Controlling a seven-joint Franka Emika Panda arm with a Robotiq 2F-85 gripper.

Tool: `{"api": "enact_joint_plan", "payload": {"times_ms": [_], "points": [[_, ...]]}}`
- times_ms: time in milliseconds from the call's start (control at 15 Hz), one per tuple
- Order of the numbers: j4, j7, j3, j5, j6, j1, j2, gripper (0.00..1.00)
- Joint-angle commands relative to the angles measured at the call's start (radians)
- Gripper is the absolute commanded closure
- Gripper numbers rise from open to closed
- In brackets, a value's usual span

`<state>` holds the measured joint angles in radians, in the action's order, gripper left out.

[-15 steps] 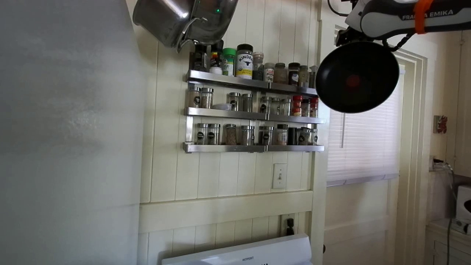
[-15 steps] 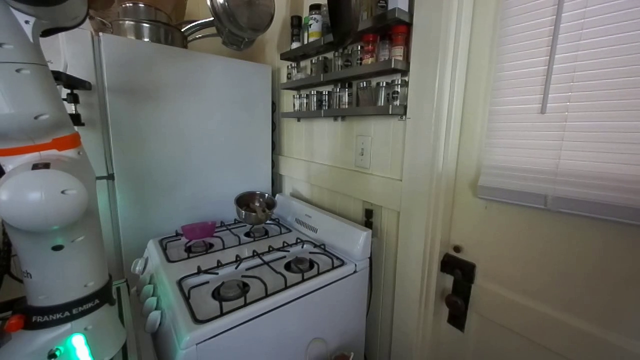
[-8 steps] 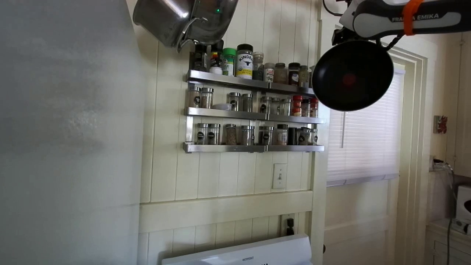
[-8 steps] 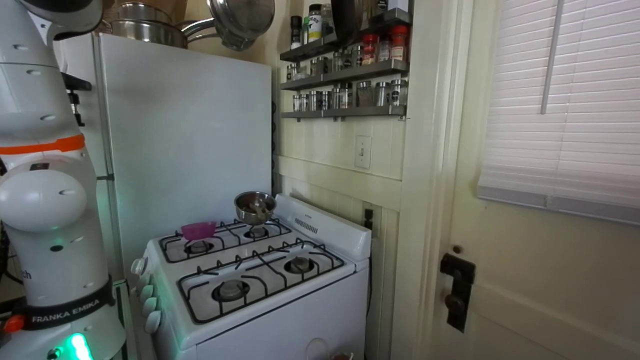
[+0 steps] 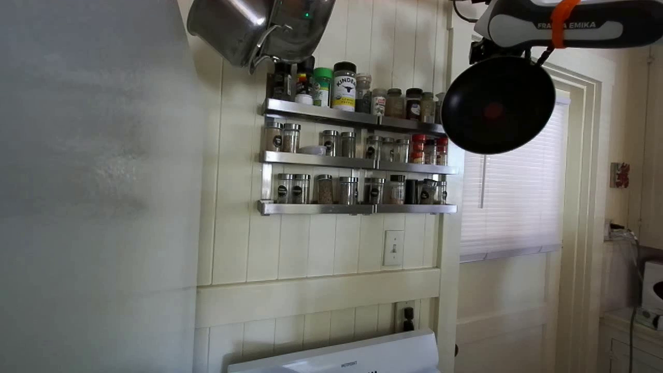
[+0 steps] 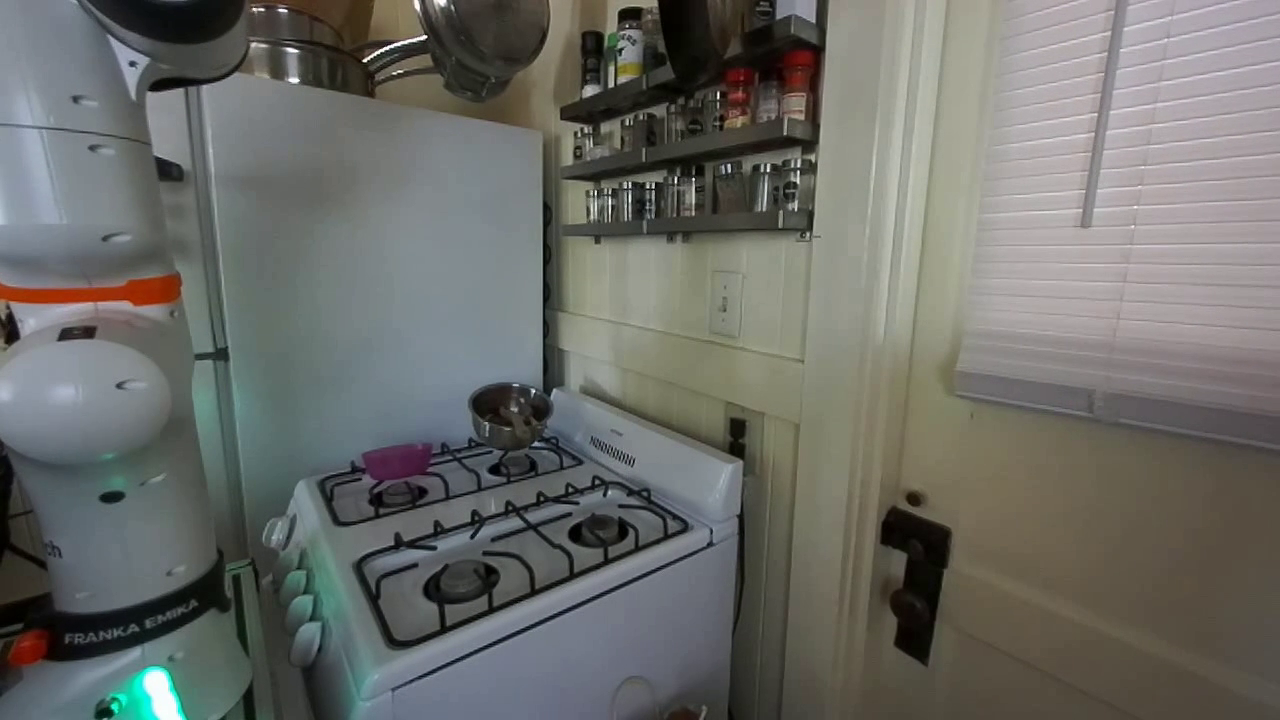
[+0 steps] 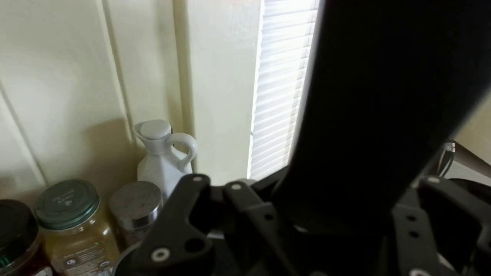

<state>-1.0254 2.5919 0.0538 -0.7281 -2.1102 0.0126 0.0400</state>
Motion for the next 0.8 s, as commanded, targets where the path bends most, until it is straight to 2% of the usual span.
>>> {"api": "enact_joint_plan", "payload": {"times_ms": [0, 733], "points": [[0.172, 0.023, -0.009, 0.011, 0.065, 0.01, -0.079, 0.97], [0.259, -0.021, 0.023, 0.089, 0.218, 0.02, -0.125, 0.97]]}}
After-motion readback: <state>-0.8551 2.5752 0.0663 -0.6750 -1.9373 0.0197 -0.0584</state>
